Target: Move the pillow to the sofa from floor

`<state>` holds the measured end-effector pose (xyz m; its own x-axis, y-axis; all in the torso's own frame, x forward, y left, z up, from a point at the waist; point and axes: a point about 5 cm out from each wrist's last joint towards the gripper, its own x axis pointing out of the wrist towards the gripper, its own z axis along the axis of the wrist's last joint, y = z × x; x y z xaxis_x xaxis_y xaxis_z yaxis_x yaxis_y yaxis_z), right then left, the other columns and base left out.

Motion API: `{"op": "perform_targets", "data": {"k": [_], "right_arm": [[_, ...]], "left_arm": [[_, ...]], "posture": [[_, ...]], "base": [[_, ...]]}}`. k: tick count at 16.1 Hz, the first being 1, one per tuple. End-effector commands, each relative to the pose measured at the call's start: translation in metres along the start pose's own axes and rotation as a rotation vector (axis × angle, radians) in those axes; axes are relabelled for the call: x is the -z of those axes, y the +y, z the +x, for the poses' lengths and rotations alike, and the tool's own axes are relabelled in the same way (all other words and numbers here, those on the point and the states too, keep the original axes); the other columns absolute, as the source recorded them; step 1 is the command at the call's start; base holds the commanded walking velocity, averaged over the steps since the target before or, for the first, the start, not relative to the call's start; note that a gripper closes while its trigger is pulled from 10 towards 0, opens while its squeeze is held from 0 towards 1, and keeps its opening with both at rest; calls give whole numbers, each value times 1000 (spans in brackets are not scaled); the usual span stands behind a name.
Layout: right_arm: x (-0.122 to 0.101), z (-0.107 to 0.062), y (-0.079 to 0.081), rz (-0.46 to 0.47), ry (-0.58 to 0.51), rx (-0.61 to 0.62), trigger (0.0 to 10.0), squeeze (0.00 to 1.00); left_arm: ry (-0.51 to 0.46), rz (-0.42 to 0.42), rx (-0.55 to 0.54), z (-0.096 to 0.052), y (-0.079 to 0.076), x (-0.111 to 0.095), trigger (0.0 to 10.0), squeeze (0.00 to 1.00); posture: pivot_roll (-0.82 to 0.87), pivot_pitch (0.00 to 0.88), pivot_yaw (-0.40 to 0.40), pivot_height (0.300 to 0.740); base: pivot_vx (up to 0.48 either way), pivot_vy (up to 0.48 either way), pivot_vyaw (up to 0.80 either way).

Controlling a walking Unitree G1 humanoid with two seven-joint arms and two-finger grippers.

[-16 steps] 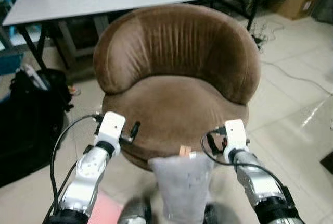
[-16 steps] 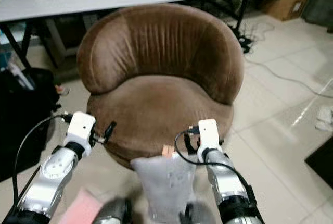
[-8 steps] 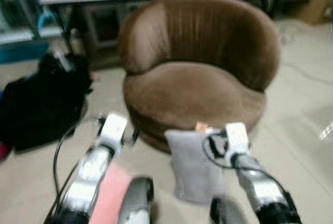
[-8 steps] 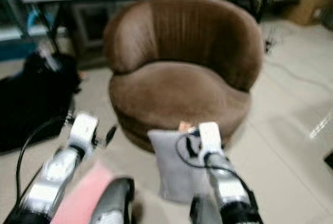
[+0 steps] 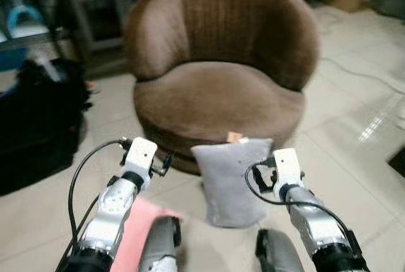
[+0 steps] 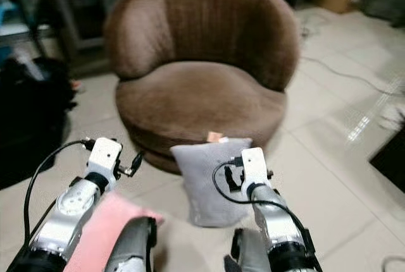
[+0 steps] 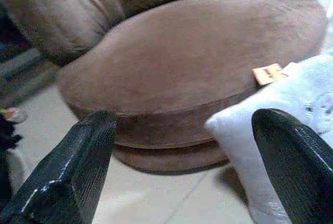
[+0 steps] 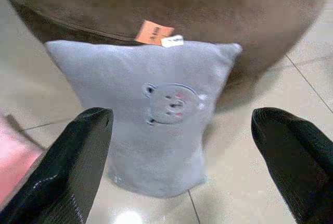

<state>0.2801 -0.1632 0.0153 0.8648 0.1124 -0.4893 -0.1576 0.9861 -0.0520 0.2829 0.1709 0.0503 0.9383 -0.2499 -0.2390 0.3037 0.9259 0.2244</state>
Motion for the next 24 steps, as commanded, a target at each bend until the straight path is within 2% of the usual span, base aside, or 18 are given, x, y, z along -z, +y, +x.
{"op": "perform_targets", "data": {"k": [1,4,17,18,21,24], "right_arm": [[-6,2,-1,-15,-6,0,10000,0],[-5,3,1,-18,2,-7,10000,0],[0,8,3,-46,26,-25,10000,0],[0,8,3,-45,27,-23,10000,0],[0,9,3,-42,27,-19,10000,0],[4,10,3,-45,41,-15,10000,0]], "left_arm": [[3,-6,6,1,0,0,10000,0],[11,0,8,1,0,2,10000,0],[23,26,20,1,1,6,10000,0],[12,17,25,2,1,5,10000,0],[26,79,66,3,-2,6,10000,0],[42,100,93,3,-3,9,10000,0]], "posture": [[83,0,6,606],[84,0,5,606],[81,0,15,606],[81,0,16,606],[82,0,17,606],[78,0,21,606]], "base": [[345,0,0],[350,0,-502],[327,0,0],[0,0,0],[0,0,0],[0,0,0]]}}
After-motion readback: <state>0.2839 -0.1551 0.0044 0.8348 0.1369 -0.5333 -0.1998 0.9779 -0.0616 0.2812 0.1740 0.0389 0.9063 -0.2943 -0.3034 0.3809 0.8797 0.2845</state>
